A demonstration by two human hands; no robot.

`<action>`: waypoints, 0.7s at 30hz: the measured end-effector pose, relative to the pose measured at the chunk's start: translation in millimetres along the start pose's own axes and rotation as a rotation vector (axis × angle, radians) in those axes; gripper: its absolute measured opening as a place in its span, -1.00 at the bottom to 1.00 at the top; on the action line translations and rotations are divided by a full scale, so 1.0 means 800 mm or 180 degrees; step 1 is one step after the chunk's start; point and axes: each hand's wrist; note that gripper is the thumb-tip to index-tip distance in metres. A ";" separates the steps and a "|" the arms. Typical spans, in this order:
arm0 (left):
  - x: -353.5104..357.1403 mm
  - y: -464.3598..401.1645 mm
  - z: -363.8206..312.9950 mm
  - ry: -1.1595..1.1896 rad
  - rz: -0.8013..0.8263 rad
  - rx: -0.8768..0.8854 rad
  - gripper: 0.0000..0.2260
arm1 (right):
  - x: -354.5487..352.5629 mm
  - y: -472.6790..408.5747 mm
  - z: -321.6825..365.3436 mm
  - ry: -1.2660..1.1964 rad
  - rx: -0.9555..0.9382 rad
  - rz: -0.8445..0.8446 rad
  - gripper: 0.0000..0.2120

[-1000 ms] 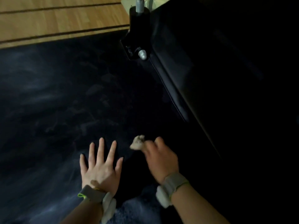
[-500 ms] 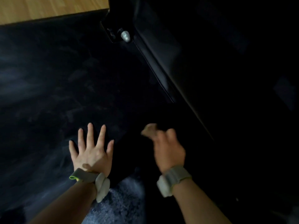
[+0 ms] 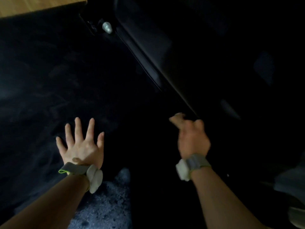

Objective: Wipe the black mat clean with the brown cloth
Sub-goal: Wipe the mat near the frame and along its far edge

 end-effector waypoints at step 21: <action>0.012 -0.004 0.018 -0.0117 -0.0351 0.0133 -0.46 | -0.020 0.036 -0.036 0.0100 0.0793 -0.0219 -0.81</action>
Point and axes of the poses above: each hand's wrist, its own y-axis away from the middle knuckle, its own x-axis out of the palm, z = x × y, and after that the axes turned 7 degrees about x, right-handed
